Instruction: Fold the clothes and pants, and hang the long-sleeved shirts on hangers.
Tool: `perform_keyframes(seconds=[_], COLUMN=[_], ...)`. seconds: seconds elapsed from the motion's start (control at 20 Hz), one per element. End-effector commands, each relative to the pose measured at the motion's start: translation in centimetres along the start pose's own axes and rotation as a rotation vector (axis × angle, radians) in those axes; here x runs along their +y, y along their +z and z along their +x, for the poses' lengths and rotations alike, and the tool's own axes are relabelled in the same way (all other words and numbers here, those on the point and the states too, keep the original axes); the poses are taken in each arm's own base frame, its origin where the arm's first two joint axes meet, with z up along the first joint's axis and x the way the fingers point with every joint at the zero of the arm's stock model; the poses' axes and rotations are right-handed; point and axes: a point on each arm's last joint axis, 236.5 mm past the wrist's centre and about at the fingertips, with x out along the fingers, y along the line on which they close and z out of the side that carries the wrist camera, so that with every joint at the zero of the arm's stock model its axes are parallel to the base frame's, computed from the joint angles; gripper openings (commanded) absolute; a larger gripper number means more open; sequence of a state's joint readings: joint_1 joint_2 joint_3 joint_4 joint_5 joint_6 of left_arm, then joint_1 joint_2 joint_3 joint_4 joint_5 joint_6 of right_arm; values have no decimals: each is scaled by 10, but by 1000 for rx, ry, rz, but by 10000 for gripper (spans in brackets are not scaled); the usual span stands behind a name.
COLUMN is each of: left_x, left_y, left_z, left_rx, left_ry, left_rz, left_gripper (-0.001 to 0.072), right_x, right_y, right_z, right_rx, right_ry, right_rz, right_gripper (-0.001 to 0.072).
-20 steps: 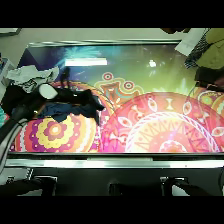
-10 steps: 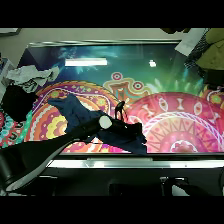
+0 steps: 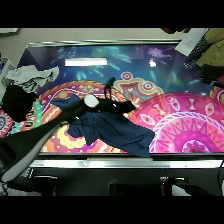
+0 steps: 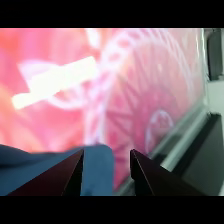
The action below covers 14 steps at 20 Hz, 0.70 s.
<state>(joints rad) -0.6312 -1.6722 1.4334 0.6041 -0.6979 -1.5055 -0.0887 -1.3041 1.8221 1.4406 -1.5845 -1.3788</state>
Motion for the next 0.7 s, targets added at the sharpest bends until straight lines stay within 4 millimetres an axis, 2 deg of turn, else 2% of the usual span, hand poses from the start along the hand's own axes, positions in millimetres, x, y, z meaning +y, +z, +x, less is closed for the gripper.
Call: perform_keyframes(seconds=[0.0, 0.05, 0.15, 0.25, 0.35, 0.4, 0.5, 0.6, 0.65], left_x=[55, 71, 104, 131, 153, 163, 178, 186, 187], left_y=[69, 83, 100, 107, 109, 108, 108, 108, 108], left_z=[-98, -130, -196, -254, -298, -314, -335, -344, -346], left_rx=[-88, -114, -155, -190, -228, -242, -261, -277, -279], left_ry=[121, 161, 247, 302, 335, 347, 364, 374, 375], left_rz=[66, 64, 43, -9, -69, -97, -140, -159, -162], left_gripper=[339, 338, 339, 339, 339, 339, 338, 338, 338], right_x=[27, 19, 18, 35, 46, 50, 67, 80, 85], right_y=[1, -10, -34, -76, -126, -152, -215, -275, -296], right_z=[18, 32, 59, 79, 96, 106, 119, 130, 135], right_rx=[28, 97, 215, 366, 506, 571, 718, 829, 861], right_ry=[99, 78, 200, 463, 632, 658, 712, 719, 714], right_rz=[-54, -109, -30, 35, 94, 119, 123, 100, 97], right_gripper=[434, 434, 433, 436, 514, 564, 570, 566, 563])
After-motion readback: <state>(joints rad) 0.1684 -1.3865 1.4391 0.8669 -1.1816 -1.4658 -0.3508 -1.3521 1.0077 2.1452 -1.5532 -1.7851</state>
